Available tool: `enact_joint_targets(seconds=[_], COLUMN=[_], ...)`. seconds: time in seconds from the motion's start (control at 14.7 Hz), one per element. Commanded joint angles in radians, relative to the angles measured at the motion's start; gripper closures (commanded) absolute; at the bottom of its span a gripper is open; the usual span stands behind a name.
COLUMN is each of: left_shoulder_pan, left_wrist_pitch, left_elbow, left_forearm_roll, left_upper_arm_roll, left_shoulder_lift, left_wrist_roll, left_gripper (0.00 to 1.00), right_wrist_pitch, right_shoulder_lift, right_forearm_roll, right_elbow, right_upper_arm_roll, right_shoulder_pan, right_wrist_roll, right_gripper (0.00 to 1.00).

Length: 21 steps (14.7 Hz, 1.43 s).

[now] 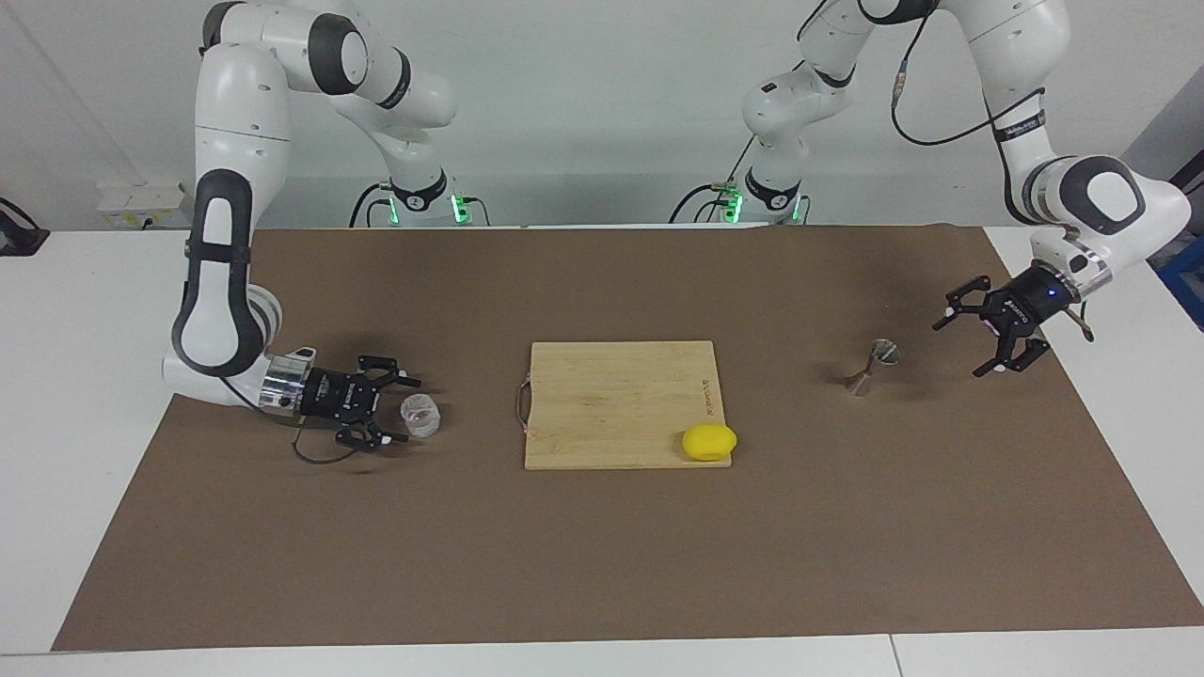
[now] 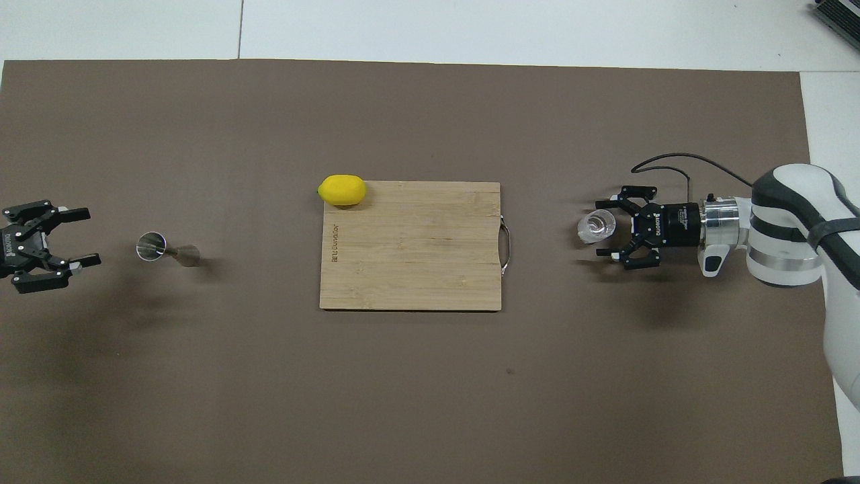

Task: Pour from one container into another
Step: 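Reach the right gripper to the clear cup while the left gripper reaches the metal cup, then grasp the clear cup and metal cup with the right and left grippers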

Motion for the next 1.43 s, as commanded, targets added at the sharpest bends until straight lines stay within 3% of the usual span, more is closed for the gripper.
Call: enact_joint_targets(seconds=[0.0, 0.14, 0.34, 0.54, 0.75, 1.09, 1.36], left_shoulder_pan=[0.000, -0.002, -0.002, 0.000, 0.007, -0.002, -0.010], left_wrist_pitch=[-0.045, -0.097, -0.174, -0.252, -0.313, -0.323, -0.323], left_elbow=[0.012, 0.012, 0.023, 0.023, 0.053, 0.050, 0.047], left_forearm_roll=[-0.020, -0.049, -0.115, -0.135, -0.147, -0.202, -0.219], left_upper_arm_roll=[-0.011, -0.014, -0.014, -0.014, -0.014, -0.014, -0.014], left_shoulder_lift=[0.014, 0.056, 0.131, 0.183, 0.238, 0.238, 0.240], left_wrist_roll=[0.114, 0.182, 0.291, 0.366, 0.397, 0.422, 0.425], left_gripper=[0.00, 0.00, 0.00, 0.00, 0.00, 0.00, 0.00], right_wrist_pitch=[0.033, 0.034, 0.036, 0.036, 0.036, 0.030, 0.037], right_shoulder_lift=[0.001, 0.001, 0.001, 0.001, 0.001, -0.014, -0.085], right_forearm_roll=[0.031, 0.031, 0.031, 0.031, 0.031, 0.031, 0.026], right_elbow=[-0.013, -0.013, -0.013, -0.013, -0.013, 0.000, 0.006], right_upper_arm_roll=[0.002, 0.002, 0.002, 0.002, 0.002, 0.003, 0.002], right_shoulder_pan=[0.006, 0.006, 0.006, 0.006, 0.006, 0.009, 0.031], right_wrist_roll=[-0.031, -0.031, -0.031, -0.031, -0.031, -0.028, 0.001], right_gripper=[0.00, 0.00, 0.10, 0.35, 0.47, 1.00, 1.00])
